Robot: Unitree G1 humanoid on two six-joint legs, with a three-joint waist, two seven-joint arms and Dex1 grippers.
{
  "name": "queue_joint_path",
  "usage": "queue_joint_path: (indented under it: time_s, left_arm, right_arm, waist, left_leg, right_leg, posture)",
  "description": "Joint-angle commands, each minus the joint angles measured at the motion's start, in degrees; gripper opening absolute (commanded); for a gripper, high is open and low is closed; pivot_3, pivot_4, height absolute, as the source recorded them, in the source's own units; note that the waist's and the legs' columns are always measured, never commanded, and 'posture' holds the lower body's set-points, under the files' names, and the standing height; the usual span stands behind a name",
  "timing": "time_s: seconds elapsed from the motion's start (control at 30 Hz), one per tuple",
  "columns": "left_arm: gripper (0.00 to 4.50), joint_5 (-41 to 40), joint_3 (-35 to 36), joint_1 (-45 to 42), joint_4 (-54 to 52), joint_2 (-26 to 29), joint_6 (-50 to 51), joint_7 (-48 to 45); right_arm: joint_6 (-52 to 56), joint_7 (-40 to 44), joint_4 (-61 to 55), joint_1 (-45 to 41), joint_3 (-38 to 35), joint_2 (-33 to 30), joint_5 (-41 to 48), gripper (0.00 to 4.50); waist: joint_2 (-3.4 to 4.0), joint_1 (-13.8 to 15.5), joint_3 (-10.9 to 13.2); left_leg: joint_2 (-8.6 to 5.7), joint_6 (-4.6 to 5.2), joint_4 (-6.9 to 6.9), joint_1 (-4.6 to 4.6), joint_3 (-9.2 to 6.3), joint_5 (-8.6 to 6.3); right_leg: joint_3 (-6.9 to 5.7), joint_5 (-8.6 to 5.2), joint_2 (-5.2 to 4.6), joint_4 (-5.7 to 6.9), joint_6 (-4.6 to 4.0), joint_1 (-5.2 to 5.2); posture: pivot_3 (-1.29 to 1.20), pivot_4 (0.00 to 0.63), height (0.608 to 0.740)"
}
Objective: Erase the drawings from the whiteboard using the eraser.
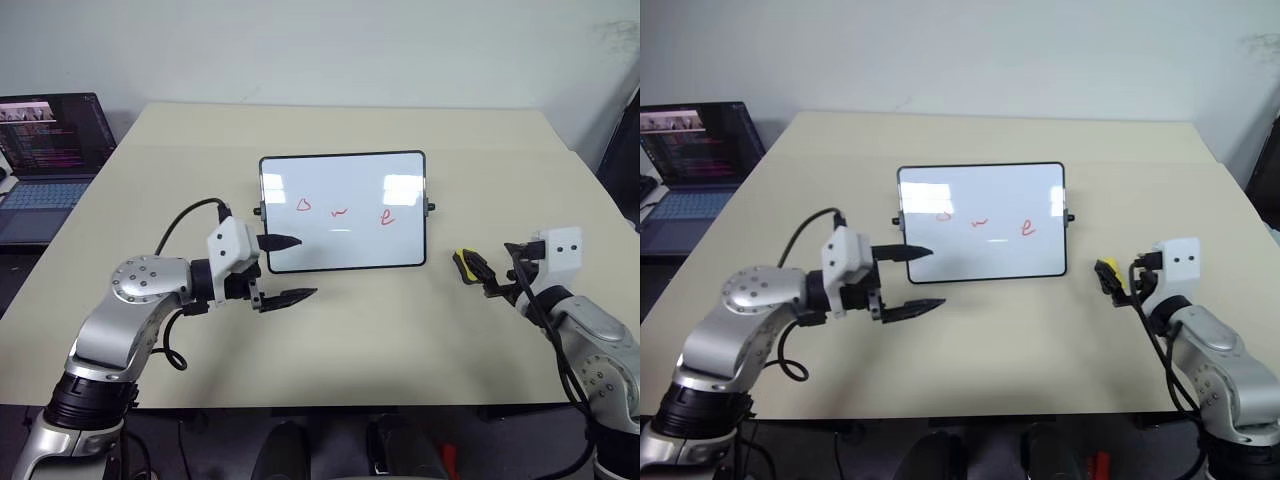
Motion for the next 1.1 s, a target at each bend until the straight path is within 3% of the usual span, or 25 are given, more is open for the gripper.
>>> queue_joint_path:
  time_s: [0.03,0.37,1.07,1.1]
  left_arm:
    - [4.50,0.64,-0.16,-0.26,-1.18,0.76,-1.23,-1.50]
    - [4.50,-2.61,-0.90,-0.46,-5.79,0.14,1.97,-4.00]
    - [4.50,-2.10,-0.27,1.42,-6.50,0.34,1.87,-3.42]
    - [4.50,-2.06,-0.27,1.51,-6.45,0.36,1.80,-3.38]
  right_arm:
    - [2.03,-2.27,0.59,-2.21,0.15,1.41,-1.10,4.45]
    - [1.18,0.07,10.67,-7.30,3.86,2.12,-5.97,4.45]
    - [-4.95,6.53,25.20,-13.20,3.86,1.54,-12.14,4.45]
    - [-5.09,6.63,25.49,-13.32,3.90,1.60,-12.37,4.29]
  waist:
    - [0.00,0.03,0.00]
    - [0.01,0.08,0.01]
    - [0.04,0.05,0.02]
    - [0.04,0.03,0.02]
  left_leg:
    - [0.00,0.00,0.00,-0.01,-0.01,0.00]
    - [0.00,0.01,0.00,-0.02,0.00,0.00]
    - [0.00,0.01,0.00,-0.02,0.00,0.00]
    - [0.00,0.01,0.00,-0.01,0.00,0.00]
  right_leg:
    - [-0.01,0.00,0.00,0.00,0.00,-0.01]
    - [0.00,0.00,0.01,0.00,0.00,-0.01]
    - [0.01,0.00,0.05,0.00,-0.02,-0.02]
    - [0.01,0.00,0.05,0.00,-0.02,-0.02]
  posture:
    - [0.00,0.150,0.740]
    - [0.00,0.150,0.740]
    - [0.00,0.150,0.740]
    - [0.00,0.150,0.740]
